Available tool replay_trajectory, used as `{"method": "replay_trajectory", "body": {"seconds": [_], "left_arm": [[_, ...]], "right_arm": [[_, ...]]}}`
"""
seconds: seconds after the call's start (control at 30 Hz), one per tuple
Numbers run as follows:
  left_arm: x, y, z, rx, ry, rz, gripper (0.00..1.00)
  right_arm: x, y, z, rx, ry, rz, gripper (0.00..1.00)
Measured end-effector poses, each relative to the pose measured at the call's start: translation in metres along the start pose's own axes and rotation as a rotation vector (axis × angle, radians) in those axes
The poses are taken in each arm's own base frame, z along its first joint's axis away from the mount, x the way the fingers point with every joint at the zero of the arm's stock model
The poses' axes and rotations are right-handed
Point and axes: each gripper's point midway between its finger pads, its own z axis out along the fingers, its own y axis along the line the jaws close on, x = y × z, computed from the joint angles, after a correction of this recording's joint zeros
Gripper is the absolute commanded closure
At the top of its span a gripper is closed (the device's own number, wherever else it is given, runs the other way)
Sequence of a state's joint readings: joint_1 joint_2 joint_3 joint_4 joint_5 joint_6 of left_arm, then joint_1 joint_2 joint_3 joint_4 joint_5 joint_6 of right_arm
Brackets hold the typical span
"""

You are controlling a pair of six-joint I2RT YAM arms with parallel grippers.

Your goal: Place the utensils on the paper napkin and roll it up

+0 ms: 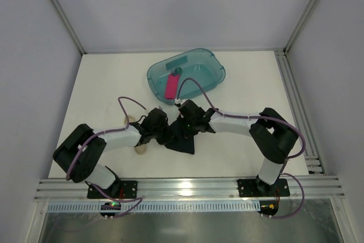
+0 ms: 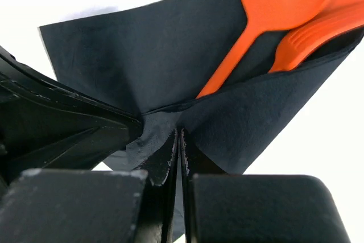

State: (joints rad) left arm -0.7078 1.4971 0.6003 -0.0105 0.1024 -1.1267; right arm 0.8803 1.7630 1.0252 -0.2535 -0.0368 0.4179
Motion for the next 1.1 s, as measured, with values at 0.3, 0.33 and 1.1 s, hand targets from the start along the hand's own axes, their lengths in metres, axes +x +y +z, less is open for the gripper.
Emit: {"method": "replay_trajectory", "body": {"seconds": [0.3, 0.33, 1.1], "left_arm": [[0.002, -0.001, 0.0, -0.008, -0.011, -0.006, 0.99], [0.002, -0.001, 0.0, -0.008, -0.011, -0.005, 1.0], [0.003, 0.002, -0.003, -0.027, -0.021, -0.004, 1.0]], "right_arm": [[0.0, 0.005, 0.002, 0.011, -0.003, -0.012, 0.96], [0.0, 0.004, 0.002, 0.017, -0.004, -0.014, 0.96], [-0.066, -0.008, 0.014, 0.118, -0.155, -0.099, 0.96]]}}
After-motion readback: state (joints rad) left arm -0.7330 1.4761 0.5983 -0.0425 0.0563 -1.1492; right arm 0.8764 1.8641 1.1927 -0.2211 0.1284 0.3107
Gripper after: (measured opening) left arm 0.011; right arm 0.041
